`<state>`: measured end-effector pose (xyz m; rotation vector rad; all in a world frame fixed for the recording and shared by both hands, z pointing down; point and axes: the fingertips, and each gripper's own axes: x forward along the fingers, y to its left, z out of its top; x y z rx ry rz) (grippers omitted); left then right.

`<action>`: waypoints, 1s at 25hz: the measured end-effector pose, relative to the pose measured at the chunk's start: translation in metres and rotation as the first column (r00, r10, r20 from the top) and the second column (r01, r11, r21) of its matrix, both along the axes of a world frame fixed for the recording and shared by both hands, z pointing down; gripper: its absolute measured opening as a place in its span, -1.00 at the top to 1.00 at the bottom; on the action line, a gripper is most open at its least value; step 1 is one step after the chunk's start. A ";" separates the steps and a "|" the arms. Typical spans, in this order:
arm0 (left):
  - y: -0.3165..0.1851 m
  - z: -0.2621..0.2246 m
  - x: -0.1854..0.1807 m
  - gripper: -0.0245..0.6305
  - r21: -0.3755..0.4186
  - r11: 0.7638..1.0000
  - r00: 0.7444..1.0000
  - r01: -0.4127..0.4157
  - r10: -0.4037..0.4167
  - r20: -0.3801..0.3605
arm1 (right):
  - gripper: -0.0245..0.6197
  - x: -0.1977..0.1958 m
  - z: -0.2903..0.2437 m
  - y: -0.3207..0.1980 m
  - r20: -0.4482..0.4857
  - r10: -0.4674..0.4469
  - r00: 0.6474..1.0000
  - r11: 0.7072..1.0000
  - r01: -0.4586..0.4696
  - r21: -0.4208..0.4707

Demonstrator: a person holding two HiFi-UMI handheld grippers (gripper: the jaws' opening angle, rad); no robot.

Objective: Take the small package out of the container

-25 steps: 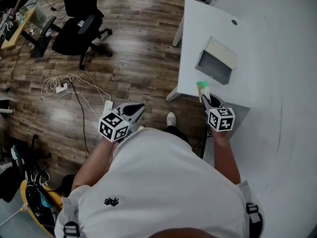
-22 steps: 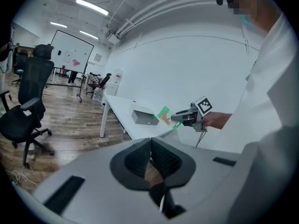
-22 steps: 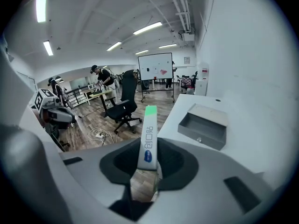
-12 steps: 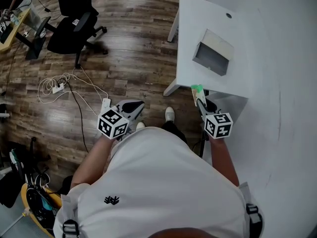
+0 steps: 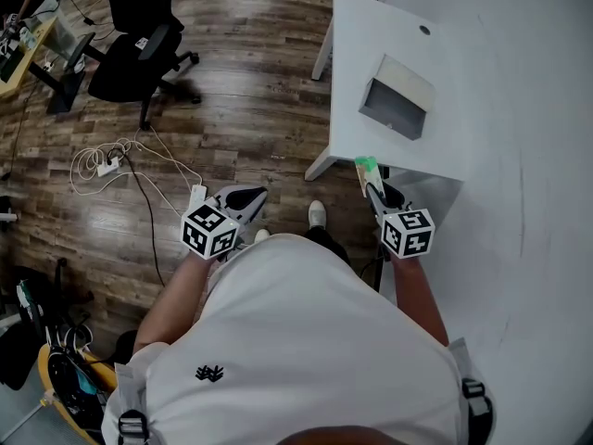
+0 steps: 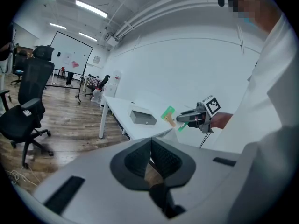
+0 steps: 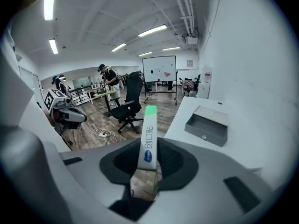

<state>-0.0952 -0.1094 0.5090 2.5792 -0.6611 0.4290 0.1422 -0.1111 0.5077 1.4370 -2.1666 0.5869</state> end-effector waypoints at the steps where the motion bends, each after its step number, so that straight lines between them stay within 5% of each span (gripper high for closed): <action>1: 0.000 -0.001 -0.001 0.90 0.000 1.000 1.000 0.000 0.000 -0.001 | 0.63 -0.001 -0.001 0.000 -0.001 -0.001 1.000 1.000 0.001 0.001; 25: 0.000 -0.005 -0.022 0.90 0.006 1.000 1.000 0.024 -0.024 -0.006 | 0.63 0.000 -0.010 -0.009 -0.026 0.014 1.000 1.000 -0.014 0.022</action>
